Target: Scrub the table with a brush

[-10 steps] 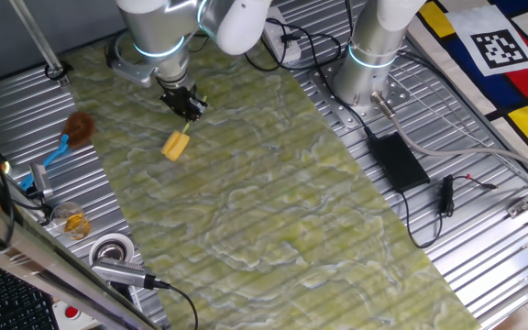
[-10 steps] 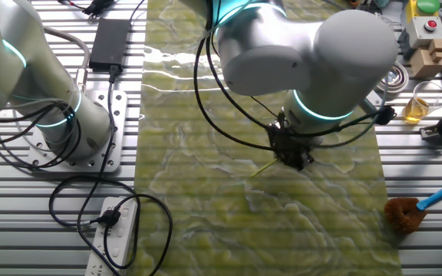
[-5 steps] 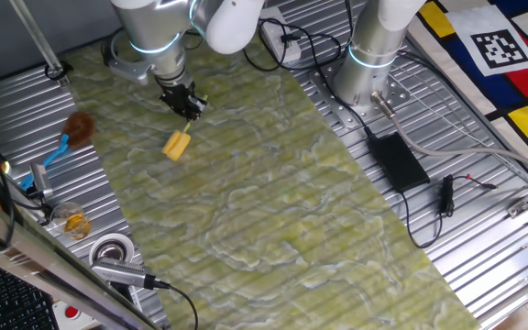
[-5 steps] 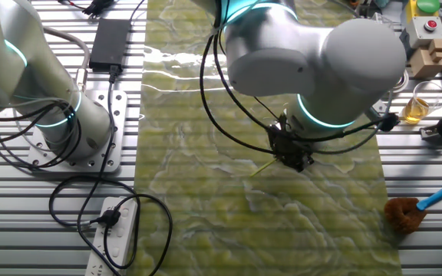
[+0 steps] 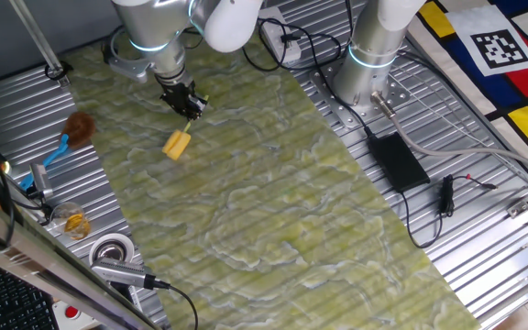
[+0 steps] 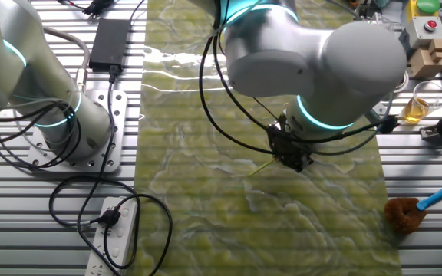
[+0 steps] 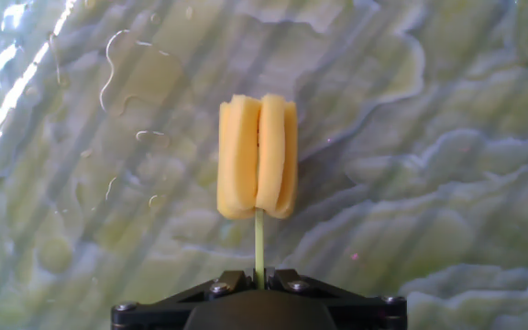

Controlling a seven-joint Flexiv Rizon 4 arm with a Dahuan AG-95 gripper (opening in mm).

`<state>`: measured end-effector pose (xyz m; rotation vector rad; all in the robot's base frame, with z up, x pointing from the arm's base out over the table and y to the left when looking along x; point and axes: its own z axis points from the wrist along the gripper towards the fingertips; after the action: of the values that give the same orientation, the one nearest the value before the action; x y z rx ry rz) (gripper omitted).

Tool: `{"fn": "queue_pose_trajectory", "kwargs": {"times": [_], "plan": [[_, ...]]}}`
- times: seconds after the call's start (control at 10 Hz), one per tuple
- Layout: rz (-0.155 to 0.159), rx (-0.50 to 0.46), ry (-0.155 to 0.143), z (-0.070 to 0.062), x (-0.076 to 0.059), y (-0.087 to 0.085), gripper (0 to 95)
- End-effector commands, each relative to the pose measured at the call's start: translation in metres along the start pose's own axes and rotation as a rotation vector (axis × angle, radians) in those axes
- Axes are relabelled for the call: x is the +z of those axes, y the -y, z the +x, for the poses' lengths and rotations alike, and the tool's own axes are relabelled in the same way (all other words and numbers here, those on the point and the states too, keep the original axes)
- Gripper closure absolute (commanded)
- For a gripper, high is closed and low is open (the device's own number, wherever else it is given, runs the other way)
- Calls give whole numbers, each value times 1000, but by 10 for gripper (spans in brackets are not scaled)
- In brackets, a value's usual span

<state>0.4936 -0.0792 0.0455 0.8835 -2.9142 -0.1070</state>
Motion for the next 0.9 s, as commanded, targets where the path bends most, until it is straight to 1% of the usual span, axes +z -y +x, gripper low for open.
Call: {"fn": "queue_pose_trajectory", "kwargs": {"times": [0.1,0.3,0.7,0.8,0.9], "plan": [[6,12,10,-6,5,-6,950],[5,34,18,-14,11,-16,950],[11,125,35,-32,24,-48,950],[11,134,36,-34,25,-51,950],[10,170,38,-40,26,-66,950]]}}
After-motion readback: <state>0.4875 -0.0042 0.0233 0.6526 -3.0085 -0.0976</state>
